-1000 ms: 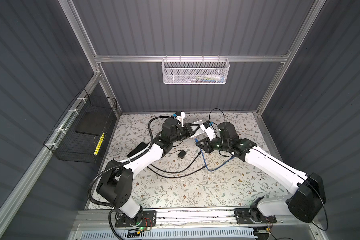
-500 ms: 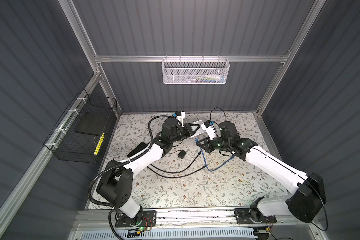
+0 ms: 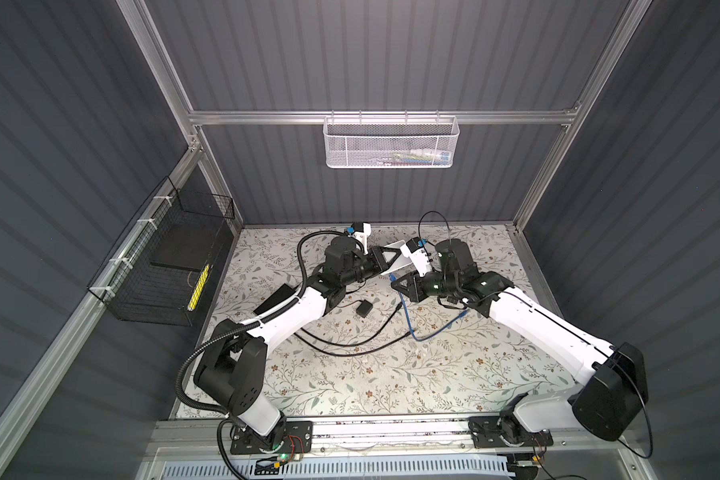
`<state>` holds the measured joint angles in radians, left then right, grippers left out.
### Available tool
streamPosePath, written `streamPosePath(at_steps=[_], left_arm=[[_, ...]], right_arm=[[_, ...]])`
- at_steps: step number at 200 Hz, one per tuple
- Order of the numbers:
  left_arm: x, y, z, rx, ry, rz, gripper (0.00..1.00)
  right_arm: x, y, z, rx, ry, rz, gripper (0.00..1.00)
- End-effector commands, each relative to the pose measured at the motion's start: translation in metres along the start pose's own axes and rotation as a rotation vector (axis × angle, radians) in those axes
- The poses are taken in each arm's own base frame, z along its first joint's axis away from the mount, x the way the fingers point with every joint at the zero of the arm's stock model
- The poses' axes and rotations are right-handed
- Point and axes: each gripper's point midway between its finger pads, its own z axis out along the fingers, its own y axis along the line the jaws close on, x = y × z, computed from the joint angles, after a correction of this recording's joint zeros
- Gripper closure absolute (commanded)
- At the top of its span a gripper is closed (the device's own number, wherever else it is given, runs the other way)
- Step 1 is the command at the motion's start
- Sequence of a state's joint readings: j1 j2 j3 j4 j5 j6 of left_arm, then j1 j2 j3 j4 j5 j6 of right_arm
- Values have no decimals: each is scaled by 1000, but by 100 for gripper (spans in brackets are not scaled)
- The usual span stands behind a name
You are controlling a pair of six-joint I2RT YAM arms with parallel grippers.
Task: Insert the plug into the switch port
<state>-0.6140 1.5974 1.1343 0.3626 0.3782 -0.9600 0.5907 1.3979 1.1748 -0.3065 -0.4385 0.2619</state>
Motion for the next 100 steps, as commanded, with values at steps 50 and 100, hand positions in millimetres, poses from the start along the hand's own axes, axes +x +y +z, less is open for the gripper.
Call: streamPosePath(at_steps=[50,100], left_arm=[[26,-4,9,-5,86,5,100],[48,2,9,-12,136,-5,100]], right_arm=[[-83,19,-24,9,-280,-114,100],[-103,25,-26,-9,-347,-138,100]])
